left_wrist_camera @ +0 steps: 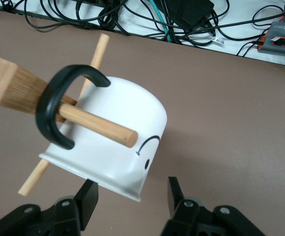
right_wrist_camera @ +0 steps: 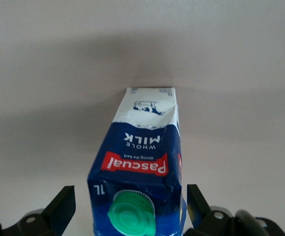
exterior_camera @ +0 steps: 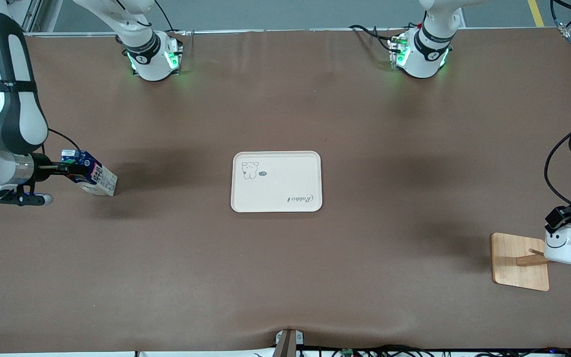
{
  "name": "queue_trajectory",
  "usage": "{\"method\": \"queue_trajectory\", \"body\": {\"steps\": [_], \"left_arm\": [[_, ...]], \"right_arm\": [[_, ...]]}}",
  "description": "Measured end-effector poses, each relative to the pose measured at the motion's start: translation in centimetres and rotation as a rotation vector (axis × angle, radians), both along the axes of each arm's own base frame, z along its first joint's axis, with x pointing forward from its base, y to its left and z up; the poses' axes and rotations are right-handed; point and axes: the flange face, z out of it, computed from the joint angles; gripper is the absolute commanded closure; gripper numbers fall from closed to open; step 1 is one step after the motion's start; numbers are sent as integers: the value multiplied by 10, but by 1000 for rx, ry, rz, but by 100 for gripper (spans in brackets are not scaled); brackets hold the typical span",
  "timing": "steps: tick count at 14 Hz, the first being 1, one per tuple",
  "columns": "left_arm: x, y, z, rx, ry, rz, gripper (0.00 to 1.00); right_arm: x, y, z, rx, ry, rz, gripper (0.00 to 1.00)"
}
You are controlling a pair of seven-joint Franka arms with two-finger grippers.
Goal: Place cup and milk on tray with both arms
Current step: 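Grasp the milk carton with the right gripper while the left gripper grasps the mug, then carry the milk carton with the right gripper over the white tray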
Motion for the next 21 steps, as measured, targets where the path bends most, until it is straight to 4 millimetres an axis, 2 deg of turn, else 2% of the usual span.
{"method": "queue_trajectory", "body": {"steps": [6, 7, 8, 9, 10, 11, 14, 16, 18, 21], "left_arm": [[1, -3, -7, -2, 11, -5, 51], [2, -3, -9, -3, 13, -5, 54], [2, -3, -10, -3, 14, -5, 55], [2, -3, -10, -3, 14, -5, 57], [2, -3, -10, -3, 14, -5, 61], [2, -3, -10, -3, 14, -5, 64], [2, -3, -10, -3, 12, -4, 71], [2, -2, -10, -2, 12, -3, 72], [2, -2, -10, -2, 12, -3, 76], [2, -1, -10, -2, 12, -3, 82]], "right_arm": [[-9, -10, -5, 0, 20, -20, 0], [-11, -12, -8, 0, 27, -25, 18], [-13, -15, -10, 1, 32, -30, 53], [-14, -16, -11, 1, 33, -34, 81], [-14, -17, -10, 1, 33, -35, 95], [-15, -16, -8, 2, 32, -34, 100], [-18, -14, -7, 9, 62, -32, 100], [-16, -5, 4, 19, 95, -17, 100], [-6, 17, 23, 24, 99, 21, 100], [8, 75, 48, 28, 87, 87, 100]]}}
